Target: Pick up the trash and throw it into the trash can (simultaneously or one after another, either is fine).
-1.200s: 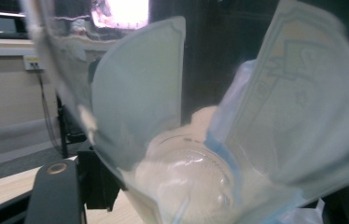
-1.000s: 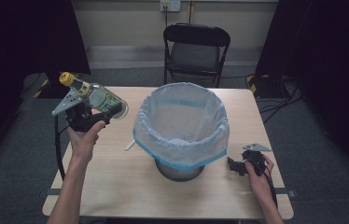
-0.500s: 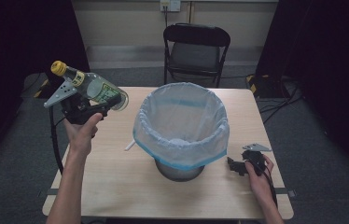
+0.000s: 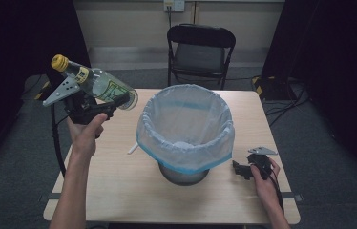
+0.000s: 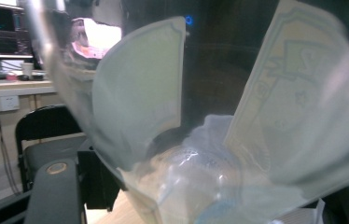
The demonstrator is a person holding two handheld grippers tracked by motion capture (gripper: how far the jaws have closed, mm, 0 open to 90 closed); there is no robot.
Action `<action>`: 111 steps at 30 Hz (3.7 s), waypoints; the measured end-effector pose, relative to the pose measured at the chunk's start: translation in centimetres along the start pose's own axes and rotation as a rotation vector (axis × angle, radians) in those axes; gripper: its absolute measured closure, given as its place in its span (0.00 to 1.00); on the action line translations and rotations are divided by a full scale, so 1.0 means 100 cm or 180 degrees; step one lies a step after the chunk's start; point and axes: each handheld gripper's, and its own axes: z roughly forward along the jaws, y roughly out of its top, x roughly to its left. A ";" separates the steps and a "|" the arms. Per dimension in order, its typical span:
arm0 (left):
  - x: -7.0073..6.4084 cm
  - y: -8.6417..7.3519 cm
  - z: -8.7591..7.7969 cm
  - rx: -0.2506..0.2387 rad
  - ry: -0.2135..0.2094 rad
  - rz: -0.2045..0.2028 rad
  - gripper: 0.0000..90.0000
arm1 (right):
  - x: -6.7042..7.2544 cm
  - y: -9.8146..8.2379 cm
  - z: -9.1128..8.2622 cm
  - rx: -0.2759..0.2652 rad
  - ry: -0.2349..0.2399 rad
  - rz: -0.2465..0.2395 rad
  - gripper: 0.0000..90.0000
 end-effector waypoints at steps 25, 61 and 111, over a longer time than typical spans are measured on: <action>-0.037 0.018 0.064 0.0320 -0.0591 -0.0005 0.31 | 0.000 0.000 0.000 0.0000 0.0000 0.0000 0.15; -0.043 0.022 0.094 0.0579 -0.0801 -0.0021 0.18 | 0.000 0.000 0.000 0.0006 0.0017 0.0002 0.14; 0.037 -0.058 0.013 0.0881 -0.0041 -0.0503 0.20 | -0.001 0.000 0.000 -0.0003 0.0007 -0.0009 0.14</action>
